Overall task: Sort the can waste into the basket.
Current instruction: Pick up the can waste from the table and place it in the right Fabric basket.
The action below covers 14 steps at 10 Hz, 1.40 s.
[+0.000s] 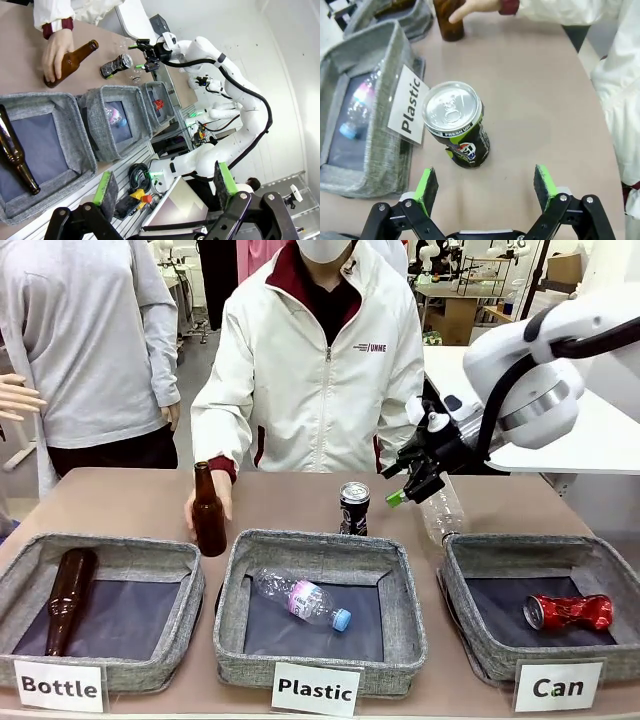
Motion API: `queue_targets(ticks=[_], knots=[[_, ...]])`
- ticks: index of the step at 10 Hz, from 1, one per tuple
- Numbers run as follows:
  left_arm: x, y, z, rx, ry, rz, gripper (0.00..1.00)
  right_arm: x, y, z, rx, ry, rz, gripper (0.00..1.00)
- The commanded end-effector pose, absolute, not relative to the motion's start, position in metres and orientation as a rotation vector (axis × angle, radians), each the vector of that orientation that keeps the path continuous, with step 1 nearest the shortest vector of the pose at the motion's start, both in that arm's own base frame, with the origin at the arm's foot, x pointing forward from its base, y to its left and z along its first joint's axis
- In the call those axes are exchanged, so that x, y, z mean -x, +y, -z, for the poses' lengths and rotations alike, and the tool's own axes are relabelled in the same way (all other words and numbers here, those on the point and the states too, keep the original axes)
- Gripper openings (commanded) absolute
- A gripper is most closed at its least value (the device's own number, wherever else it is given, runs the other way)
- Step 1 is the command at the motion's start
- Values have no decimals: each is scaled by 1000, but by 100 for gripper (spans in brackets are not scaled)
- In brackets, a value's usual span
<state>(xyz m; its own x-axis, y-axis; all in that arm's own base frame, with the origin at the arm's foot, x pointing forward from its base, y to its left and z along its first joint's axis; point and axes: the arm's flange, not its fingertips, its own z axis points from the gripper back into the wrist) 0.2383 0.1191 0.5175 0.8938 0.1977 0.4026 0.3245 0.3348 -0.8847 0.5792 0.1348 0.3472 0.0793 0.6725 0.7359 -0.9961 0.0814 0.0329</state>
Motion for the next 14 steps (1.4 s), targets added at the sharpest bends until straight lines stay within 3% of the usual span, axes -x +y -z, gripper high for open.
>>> queue_targets(ticks=[1, 5, 8, 11, 14], knots=[[-237, 121, -518, 1239, -492, 83, 100, -588, 144, -339, -631, -614, -1443, 100], [-238, 119, -518, 1241, -489, 87, 100, -586, 167, -305, -685, -579, -1467, 100], [-169, 175, -589, 1159, -504, 198, 100, -585, 174, -296, -737, -643, -1434, 100], [-118, 213, -600, 991, -484, 260, 100, -589, 184, -287, -831, -670, -1358, 100], [-114, 219, -595, 1017, -524, 226, 100, -588, 185, -285, -853, -662, -1338, 100]])
